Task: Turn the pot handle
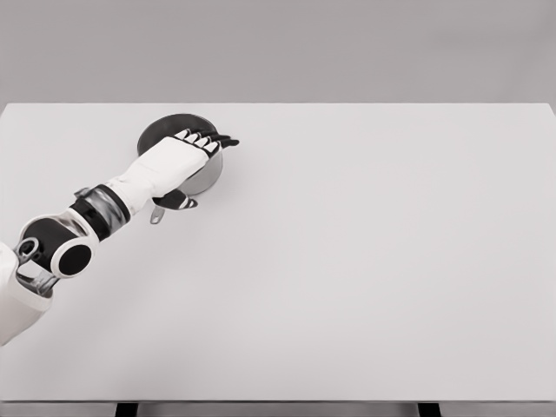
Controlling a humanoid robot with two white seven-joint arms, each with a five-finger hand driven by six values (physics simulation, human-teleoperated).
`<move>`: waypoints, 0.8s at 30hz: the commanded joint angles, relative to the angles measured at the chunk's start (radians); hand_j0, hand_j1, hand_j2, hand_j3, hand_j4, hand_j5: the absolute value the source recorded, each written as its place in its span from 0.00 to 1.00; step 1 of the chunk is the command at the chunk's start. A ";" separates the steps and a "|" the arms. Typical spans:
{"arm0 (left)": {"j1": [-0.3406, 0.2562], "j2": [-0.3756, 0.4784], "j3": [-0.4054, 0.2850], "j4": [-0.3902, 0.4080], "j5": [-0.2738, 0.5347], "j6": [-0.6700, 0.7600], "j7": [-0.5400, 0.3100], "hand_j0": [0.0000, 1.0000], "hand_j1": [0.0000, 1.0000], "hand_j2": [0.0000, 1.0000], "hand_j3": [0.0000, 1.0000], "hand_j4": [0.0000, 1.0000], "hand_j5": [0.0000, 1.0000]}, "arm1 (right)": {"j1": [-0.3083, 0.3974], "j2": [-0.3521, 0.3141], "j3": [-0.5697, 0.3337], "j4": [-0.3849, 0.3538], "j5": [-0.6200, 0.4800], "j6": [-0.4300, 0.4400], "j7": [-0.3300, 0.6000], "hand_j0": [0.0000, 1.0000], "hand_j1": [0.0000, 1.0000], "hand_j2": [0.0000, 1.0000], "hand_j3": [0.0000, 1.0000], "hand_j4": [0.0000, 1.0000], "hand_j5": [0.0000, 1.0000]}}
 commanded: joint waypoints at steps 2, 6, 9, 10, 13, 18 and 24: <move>0.002 0.002 0.002 0.000 -0.002 -0.001 0.000 1.00 1.00 1.00 1.00 1.00 1.00 | 0.000 0.000 0.000 0.000 0.001 0.000 0.000 1.00 1.00 1.00 1.00 1.00 1.00; 0.011 0.012 0.005 -0.003 -0.003 -0.001 -0.003 1.00 1.00 1.00 1.00 1.00 1.00 | 0.000 0.000 0.000 0.000 -0.001 0.000 0.000 1.00 1.00 1.00 1.00 1.00 1.00; 0.012 0.015 0.005 -0.003 -0.003 -0.001 -0.003 1.00 1.00 1.00 1.00 1.00 1.00 | 0.000 0.000 0.000 0.000 0.001 0.000 0.000 1.00 1.00 1.00 1.00 1.00 1.00; 0.012 0.017 0.009 -0.003 -0.003 -0.001 -0.001 1.00 1.00 1.00 1.00 1.00 1.00 | 0.000 0.000 0.000 0.000 0.001 0.000 0.000 1.00 1.00 1.00 1.00 1.00 1.00; 0.026 0.019 0.034 -0.001 -0.003 -0.001 -0.001 1.00 1.00 1.00 1.00 1.00 1.00 | 0.000 0.000 0.000 0.000 -0.001 0.000 0.000 1.00 1.00 1.00 1.00 1.00 1.00; 0.028 0.034 0.040 -0.001 -0.003 -0.001 -0.001 1.00 1.00 1.00 1.00 1.00 1.00 | 0.000 0.000 0.000 0.000 -0.001 0.000 0.000 1.00 1.00 1.00 1.00 1.00 1.00; 0.040 0.040 0.043 0.000 -0.023 -0.003 -0.001 1.00 1.00 1.00 1.00 1.00 1.00 | 0.000 0.000 0.000 0.000 -0.001 0.000 0.000 1.00 1.00 1.00 1.00 1.00 1.00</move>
